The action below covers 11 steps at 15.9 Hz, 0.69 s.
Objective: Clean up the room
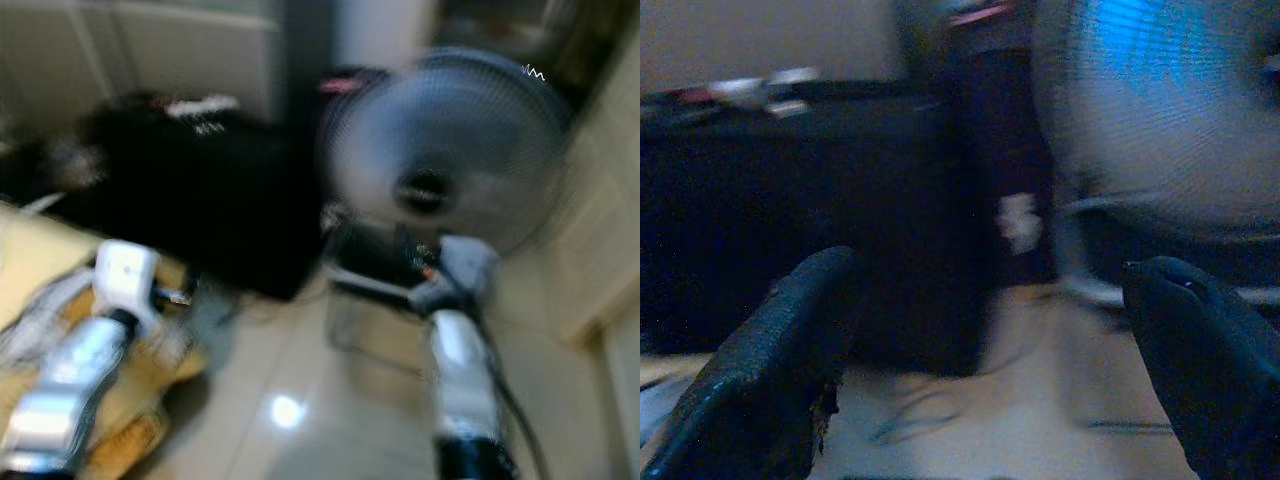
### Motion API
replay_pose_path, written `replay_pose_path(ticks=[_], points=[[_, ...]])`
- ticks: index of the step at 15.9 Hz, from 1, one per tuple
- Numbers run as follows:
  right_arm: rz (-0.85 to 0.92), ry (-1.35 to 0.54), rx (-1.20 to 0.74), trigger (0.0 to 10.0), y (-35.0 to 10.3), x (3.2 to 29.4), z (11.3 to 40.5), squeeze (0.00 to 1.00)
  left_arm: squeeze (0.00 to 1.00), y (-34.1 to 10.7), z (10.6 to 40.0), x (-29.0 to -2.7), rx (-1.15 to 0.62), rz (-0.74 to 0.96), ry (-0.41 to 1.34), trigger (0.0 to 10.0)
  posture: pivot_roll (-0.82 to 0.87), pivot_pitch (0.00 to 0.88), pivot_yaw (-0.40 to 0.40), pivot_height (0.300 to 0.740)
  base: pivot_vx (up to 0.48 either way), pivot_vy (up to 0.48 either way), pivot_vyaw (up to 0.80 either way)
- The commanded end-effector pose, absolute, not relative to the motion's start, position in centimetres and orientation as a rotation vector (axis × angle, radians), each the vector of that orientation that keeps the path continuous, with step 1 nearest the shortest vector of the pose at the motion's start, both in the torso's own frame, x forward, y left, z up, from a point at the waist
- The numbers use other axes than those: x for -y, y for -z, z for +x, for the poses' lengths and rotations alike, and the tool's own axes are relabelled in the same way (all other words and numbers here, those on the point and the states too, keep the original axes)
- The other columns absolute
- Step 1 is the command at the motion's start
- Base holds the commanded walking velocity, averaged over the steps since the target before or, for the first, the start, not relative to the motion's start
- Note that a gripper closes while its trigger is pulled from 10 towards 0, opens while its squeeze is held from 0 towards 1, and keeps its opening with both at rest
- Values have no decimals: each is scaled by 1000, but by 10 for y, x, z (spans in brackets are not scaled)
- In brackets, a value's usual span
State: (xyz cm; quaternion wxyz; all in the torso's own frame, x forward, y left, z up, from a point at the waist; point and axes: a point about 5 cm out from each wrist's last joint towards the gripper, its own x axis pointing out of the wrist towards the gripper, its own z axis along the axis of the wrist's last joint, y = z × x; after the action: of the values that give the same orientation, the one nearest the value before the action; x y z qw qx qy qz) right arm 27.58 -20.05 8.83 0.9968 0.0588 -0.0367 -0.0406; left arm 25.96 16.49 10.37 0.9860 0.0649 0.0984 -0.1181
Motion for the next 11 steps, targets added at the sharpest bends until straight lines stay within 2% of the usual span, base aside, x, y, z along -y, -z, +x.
replay_pose_path(ticks=[1,6,11], points=[[123,45,132,10000,-104,188,281,0,0,-107,259,-172,-184,148,222,10000,-22,0,24,740,292,0,-800],[117,32,119,10000,-109,178,271,0,0,-108,258,-167,-155,161,256,10000,-29,0,22,740,292,0,-800],[105,2,85,10000,-107,175,273,0,0,-112,266,-177,-109,185,120,10000,-29,0,23,740,0,0,0]])
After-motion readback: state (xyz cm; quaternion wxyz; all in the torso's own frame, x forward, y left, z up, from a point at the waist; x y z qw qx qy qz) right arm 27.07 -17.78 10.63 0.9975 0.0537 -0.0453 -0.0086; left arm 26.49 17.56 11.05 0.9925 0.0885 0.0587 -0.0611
